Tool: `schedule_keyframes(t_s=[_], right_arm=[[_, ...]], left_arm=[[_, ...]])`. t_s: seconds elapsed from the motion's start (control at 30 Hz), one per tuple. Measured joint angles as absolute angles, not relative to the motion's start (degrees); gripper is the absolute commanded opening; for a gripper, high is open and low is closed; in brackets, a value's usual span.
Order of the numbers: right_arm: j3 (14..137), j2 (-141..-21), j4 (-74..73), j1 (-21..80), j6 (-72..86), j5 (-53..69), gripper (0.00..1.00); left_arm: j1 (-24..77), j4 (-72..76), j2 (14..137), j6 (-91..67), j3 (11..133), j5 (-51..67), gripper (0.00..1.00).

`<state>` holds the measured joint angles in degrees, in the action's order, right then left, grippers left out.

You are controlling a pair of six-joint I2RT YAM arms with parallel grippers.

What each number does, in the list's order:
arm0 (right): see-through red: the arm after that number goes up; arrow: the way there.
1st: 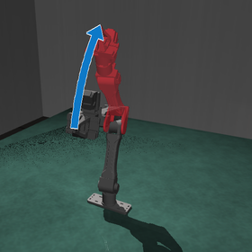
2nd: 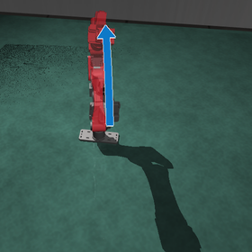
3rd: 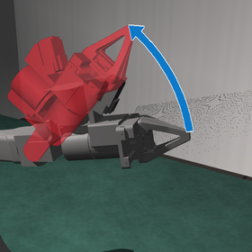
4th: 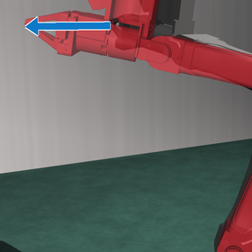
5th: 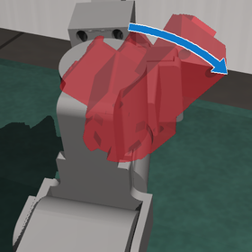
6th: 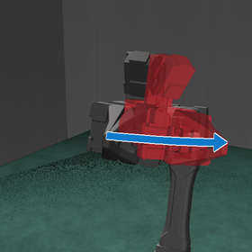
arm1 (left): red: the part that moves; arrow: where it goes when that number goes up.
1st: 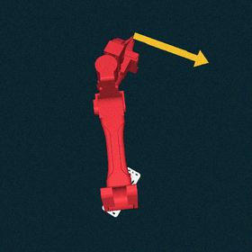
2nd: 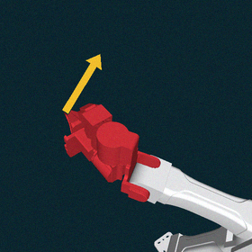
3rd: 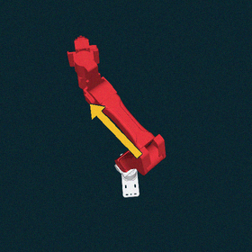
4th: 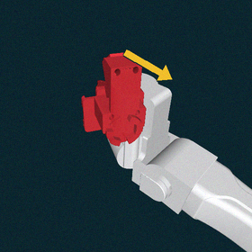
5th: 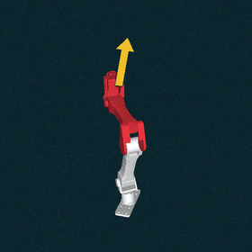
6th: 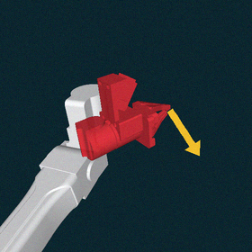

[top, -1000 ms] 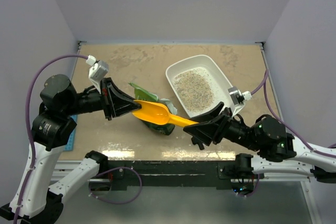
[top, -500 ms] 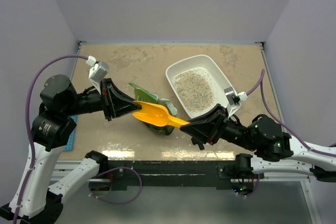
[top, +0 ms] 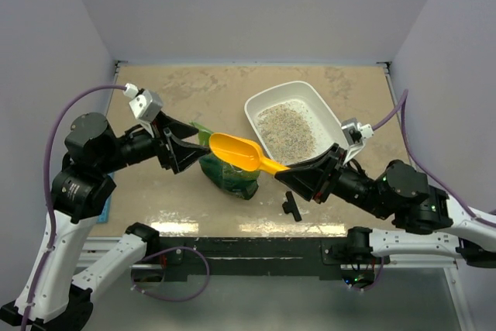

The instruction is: Fill the litter box with clean litter

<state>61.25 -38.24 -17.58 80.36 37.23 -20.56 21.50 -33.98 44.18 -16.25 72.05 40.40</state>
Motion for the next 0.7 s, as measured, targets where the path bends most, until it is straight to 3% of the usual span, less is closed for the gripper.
schedule_keyframes(t_s=[0.27, 0.7], right_arm=[[74.7, -44.2, -37.8, 80.3, 37.8, -27.8, 0.0], [85.8, -50.8, -62.5, 80.3, 44.9, -28.9, 0.0]], left_arm=[[21.5, -34.6, 45.9, -0.6, 71.9, 30.9, 0.9], [21.5, -33.4, 49.0, 21.1, 68.3, 27.1, 0.92]])
